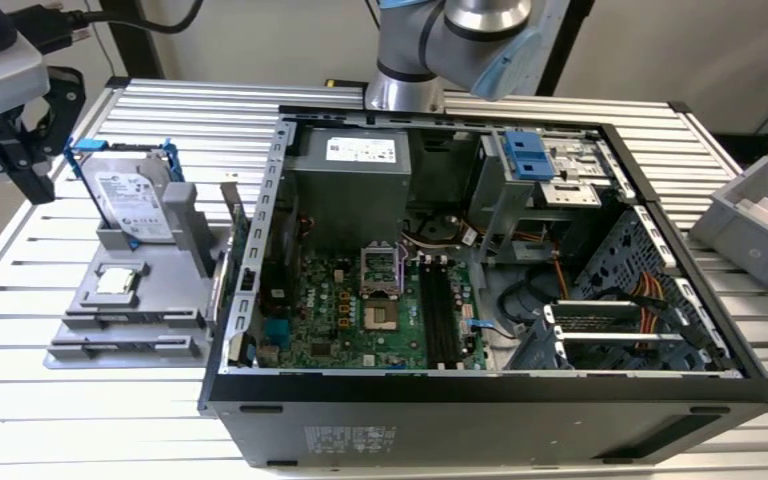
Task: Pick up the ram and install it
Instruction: 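Pick up the ram and move it above insertion slot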
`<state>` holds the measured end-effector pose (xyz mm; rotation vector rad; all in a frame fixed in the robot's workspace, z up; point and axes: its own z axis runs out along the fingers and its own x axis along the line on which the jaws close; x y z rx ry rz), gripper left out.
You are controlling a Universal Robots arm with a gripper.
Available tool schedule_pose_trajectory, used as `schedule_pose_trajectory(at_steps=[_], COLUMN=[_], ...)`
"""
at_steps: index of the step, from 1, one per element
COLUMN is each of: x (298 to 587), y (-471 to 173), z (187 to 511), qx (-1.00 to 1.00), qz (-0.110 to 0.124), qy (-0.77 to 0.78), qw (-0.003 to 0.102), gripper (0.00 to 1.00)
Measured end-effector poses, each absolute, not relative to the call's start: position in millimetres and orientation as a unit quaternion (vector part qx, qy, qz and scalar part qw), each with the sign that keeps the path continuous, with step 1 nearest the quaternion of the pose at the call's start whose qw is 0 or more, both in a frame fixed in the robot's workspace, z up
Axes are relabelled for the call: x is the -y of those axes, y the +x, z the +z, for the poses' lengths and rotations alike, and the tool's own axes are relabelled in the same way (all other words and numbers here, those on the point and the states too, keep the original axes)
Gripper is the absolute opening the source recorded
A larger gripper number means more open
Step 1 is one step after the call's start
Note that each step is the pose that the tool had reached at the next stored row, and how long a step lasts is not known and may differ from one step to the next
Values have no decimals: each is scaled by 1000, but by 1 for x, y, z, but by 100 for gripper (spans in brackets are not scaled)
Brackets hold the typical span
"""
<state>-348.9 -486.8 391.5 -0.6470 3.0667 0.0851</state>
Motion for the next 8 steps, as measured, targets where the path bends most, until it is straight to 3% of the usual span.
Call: schedule_pose_trajectory(at_steps=[8], x=[487], y=[-349], z=[392], qx=[-970], qz=[27], qy=[-241], qw=[2], gripper=[0])
